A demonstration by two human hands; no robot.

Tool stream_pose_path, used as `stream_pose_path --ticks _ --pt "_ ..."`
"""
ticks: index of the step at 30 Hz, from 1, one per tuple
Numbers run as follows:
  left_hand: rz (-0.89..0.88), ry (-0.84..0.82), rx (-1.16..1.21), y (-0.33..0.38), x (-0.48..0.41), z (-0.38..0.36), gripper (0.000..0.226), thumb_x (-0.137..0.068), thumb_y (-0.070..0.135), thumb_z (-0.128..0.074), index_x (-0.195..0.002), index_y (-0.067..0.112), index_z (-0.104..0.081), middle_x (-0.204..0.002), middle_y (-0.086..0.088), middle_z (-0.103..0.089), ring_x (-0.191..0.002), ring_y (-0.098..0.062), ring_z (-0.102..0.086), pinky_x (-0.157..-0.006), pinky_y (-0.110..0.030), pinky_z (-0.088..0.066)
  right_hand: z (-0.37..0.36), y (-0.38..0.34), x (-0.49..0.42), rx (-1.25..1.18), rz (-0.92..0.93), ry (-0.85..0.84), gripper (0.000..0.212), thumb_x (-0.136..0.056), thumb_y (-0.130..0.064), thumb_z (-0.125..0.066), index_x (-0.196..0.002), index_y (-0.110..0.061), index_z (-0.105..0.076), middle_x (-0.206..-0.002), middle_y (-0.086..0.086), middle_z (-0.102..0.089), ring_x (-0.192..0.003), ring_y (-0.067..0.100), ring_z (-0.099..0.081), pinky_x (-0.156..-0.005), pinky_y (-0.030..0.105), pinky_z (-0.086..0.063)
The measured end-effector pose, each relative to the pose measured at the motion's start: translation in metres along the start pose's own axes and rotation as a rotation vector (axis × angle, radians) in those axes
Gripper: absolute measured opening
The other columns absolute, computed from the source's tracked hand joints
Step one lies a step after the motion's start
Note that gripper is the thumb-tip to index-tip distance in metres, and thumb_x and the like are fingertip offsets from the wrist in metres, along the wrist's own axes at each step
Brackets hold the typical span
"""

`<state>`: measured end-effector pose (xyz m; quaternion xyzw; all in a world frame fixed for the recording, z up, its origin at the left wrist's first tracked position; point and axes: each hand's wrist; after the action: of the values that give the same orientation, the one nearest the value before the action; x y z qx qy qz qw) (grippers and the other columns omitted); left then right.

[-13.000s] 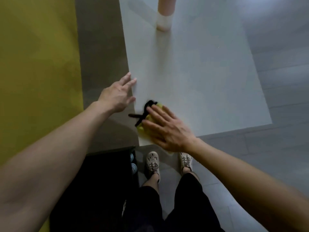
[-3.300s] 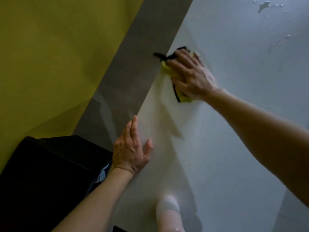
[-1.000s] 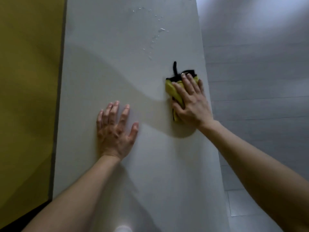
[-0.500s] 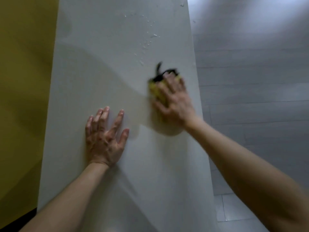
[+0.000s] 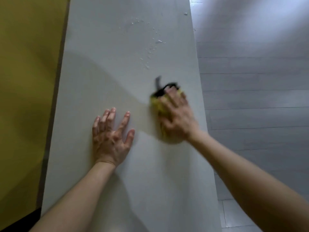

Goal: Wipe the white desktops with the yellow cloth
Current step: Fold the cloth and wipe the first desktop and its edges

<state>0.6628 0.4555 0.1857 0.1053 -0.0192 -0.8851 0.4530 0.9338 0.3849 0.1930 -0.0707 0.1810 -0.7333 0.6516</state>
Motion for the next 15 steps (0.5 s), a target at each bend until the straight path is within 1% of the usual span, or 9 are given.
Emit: stream_pose_path --ticks 2,4,5,7,9,11,12,13,15 --pt "0.004 -0.001 0.011 0.001 -0.001 0.000 0.062 -0.102 0.057 -0.049 -0.160 0.034 -0.052 -0.168 -0.017 -0.040 -0.157 -0.038 -0.036 -0.130 -0.057 -0.022 0.001 -0.034 0.055 -0.042 0.298 -0.151 0.061 -0.100 -0.044 -0.065 -0.158 -0.025 -0.057 -0.176 0.013 -0.031 -0.166 0.034 -0.021 -0.134 0.060 -0.016" --pt "-0.003 0.002 0.016 0.002 -0.001 0.000 0.062 -0.103 0.057 -0.048 -0.160 0.034 -0.052 -0.168 -0.017 -0.040 -0.157 -0.039 -0.035 -0.130 -0.057 -0.022 0.013 -0.019 0.071 -0.055 0.451 -0.258 0.062 -0.102 -0.047 -0.068 -0.159 -0.029 -0.055 -0.178 0.006 -0.028 -0.167 0.028 -0.018 -0.135 0.056 -0.016" --pt "-0.001 0.007 0.016 0.002 -0.002 -0.001 0.061 -0.103 0.057 -0.049 -0.160 0.033 -0.053 -0.168 -0.017 -0.040 -0.157 -0.039 -0.036 -0.130 -0.057 -0.022 0.016 -0.002 0.061 -0.039 0.418 -0.247 0.064 -0.101 -0.047 -0.070 -0.160 -0.029 -0.054 -0.178 0.004 -0.028 -0.167 0.028 -0.018 -0.135 0.058 -0.016" --pt "0.002 0.010 0.022 0.002 -0.003 -0.002 0.061 -0.102 0.056 -0.049 -0.159 0.034 -0.053 -0.167 -0.017 -0.040 -0.156 -0.039 -0.036 -0.131 -0.057 -0.021 0.018 0.033 0.024 0.022 0.118 -0.137 0.069 -0.096 -0.051 -0.064 -0.160 -0.030 -0.052 -0.178 0.003 -0.029 -0.167 0.028 -0.021 -0.132 0.063 -0.018" --pt "0.002 0.008 0.026 0.003 -0.002 -0.002 0.061 -0.102 0.056 -0.049 -0.160 0.034 -0.053 -0.167 -0.017 -0.040 -0.156 -0.039 -0.036 -0.131 -0.057 -0.021 0.018 0.049 -0.011 0.071 -0.222 -0.029 0.074 -0.093 -0.062 -0.050 -0.160 -0.033 -0.049 -0.178 0.001 -0.027 -0.167 0.024 -0.017 -0.133 0.059 -0.012" --pt "0.006 0.016 0.018 0.003 -0.001 -0.003 0.061 -0.102 0.055 -0.049 -0.160 0.034 -0.052 -0.167 -0.017 -0.041 -0.156 -0.039 -0.037 -0.130 -0.057 -0.022 0.006 0.037 -0.022 0.109 -0.383 0.002 0.073 -0.095 -0.063 -0.044 -0.162 -0.033 -0.046 -0.180 0.003 -0.023 -0.168 0.024 -0.012 -0.136 0.053 -0.005" --pt "0.008 0.016 0.015 0.003 -0.001 -0.004 0.061 -0.102 0.055 -0.050 -0.160 0.034 -0.053 -0.166 -0.018 -0.042 -0.155 -0.039 -0.038 -0.130 -0.057 -0.022 0.001 0.024 -0.015 0.115 -0.373 0.006 0.072 -0.097 -0.061 -0.045 -0.163 -0.032 -0.046 -0.180 0.006 -0.022 -0.168 0.026 -0.012 -0.135 0.054 -0.006" --pt "0.007 0.018 0.015 0.002 0.001 -0.004 0.061 -0.102 0.054 -0.050 -0.159 0.032 -0.054 -0.165 -0.019 -0.043 -0.154 -0.040 -0.039 -0.130 -0.058 -0.023 0.000 0.009 -0.003 0.111 -0.292 -0.002 0.071 -0.098 -0.059 -0.048 -0.163 -0.030 -0.047 -0.179 0.009 -0.023 -0.168 0.028 -0.012 -0.134 0.057 -0.009" --pt "0.001 0.026 0.002 0.001 0.002 -0.001 0.061 -0.099 0.051 -0.053 -0.156 0.029 -0.058 -0.162 -0.021 -0.046 -0.152 -0.043 -0.041 -0.128 -0.061 -0.025 0.006 -0.011 0.027 0.075 0.030 -0.079 0.064 -0.103 -0.051 -0.056 -0.161 -0.027 -0.050 -0.179 0.011 -0.024 -0.168 0.030 -0.013 -0.133 0.060 -0.014"
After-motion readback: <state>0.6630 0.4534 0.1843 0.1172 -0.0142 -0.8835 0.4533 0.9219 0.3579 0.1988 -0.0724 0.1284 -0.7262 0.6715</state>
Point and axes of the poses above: each hand's wrist, its own x-axis away from the middle knuckle, its own z-axis out of the back of the hand, y = z × x
